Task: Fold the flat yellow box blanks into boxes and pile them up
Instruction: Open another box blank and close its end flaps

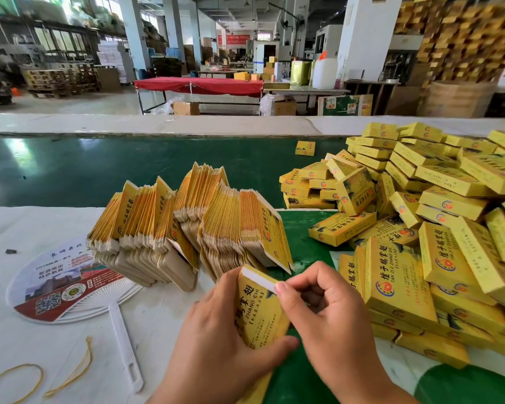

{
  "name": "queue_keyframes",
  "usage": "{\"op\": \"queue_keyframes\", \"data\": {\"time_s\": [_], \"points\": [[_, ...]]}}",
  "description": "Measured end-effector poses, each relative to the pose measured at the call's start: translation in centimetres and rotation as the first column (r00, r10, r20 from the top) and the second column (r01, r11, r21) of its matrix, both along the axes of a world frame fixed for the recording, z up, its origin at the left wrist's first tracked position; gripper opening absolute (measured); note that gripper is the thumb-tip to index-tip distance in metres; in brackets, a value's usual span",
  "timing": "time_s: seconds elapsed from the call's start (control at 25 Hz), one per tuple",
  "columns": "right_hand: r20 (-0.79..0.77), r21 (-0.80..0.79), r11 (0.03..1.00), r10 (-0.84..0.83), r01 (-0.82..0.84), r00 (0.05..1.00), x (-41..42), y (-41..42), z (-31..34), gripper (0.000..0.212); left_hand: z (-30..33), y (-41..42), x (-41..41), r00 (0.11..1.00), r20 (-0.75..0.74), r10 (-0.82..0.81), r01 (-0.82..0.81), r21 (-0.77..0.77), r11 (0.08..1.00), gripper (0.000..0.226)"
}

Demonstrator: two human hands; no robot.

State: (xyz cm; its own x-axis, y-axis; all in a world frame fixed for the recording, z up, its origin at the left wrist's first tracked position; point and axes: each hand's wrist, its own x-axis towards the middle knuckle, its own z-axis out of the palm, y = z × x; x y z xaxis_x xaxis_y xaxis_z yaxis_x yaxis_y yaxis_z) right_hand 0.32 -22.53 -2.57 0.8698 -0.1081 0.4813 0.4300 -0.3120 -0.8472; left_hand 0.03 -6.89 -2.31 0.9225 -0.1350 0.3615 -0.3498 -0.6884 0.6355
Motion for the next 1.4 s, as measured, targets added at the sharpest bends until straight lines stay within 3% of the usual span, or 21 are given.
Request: {"op": "queue_keyframes", "data": {"time_s": [0.2,0.44,0.88,1.0,1.12,1.24,1.4], "points": [[0.048,-0.04,0.999,0.028,-0.026,0.998,-0.2,0.3,0.4,0.025,-0.1,-0.4,0.0,0.976,0.202,0.076,-0.105,0.135,0.985,0.085],[0.142,-0.031,0.998,0.05,-0.046,0.989,-0.6,0.4,0.9,0.014,0.0,-0.5,-0.1,0.94,0.288,0.182,-0.223,0.116,0.968,0.082],[0.089,0.088,0.994,0.058,-0.066,0.994,-0.4,-0.1,1.1,0.014,0.0,0.0,0.0,0.958,0.285,0.035,-0.058,0.071,0.996,0.08],[0.112,0.007,0.999,0.044,-0.045,0.993,-0.4,-0.2,1.1,0.007,-0.1,-0.1,0.0,0.964,0.26,0.061,-0.091,0.103,0.99,0.081],[0.165,-0.149,0.989,0.009,0.016,0.986,-0.3,-0.2,1.4,0.028,-0.1,-0.1,0.0,0.966,0.243,0.088,-0.122,0.128,0.984,0.082],[0.231,-0.329,0.942,0.015,0.063,0.973,-0.4,-0.2,1.8,0.034,-0.3,-0.2,0.0,0.964,0.244,0.104,-0.142,0.142,0.98,0.08],[0.217,-0.483,0.875,0.116,0.003,0.969,-0.8,0.1,2.1,0.042,-0.4,0.0,0.1,0.964,0.225,0.143,-0.169,0.102,0.98,0.079]]}}
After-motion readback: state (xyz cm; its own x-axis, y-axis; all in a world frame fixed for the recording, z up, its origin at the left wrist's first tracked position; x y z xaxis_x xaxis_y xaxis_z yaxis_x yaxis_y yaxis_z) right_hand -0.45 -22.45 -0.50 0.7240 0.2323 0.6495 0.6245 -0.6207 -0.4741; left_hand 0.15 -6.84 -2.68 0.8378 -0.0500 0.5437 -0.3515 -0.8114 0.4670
